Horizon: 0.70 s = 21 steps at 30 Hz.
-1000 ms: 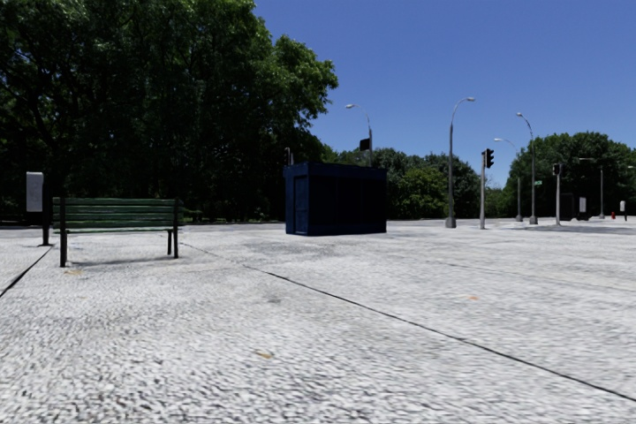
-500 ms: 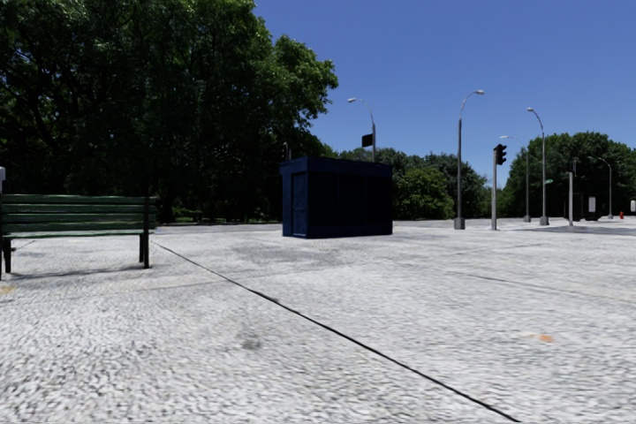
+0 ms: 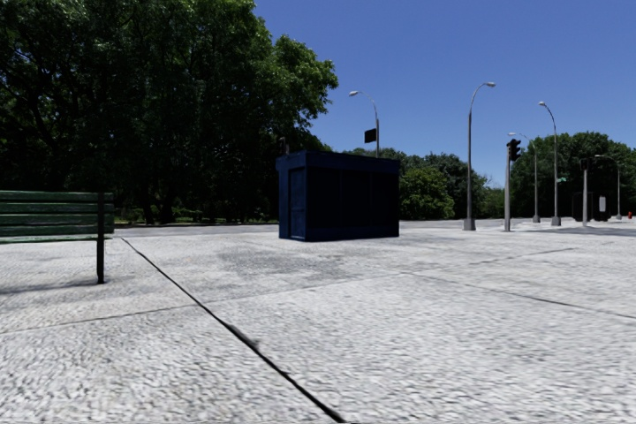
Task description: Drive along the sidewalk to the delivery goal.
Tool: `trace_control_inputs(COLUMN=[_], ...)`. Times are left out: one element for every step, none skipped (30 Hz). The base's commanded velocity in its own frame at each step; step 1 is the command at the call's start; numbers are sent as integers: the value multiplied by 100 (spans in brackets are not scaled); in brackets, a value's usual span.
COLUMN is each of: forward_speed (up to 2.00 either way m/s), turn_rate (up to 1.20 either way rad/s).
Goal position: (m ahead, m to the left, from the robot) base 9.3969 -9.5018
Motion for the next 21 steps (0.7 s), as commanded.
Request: trace_control_inputs(forward_speed=[200, 200, 200, 200, 200, 200, 200, 200, 200, 200, 200, 200, 200, 200, 200, 200, 200, 200, 200, 200, 200], turn_rate=[0, 0, 0, 0, 0, 0, 0, 0, 0, 0, 0, 0, 0, 0, 0, 0, 0, 0, 0, 0, 0])
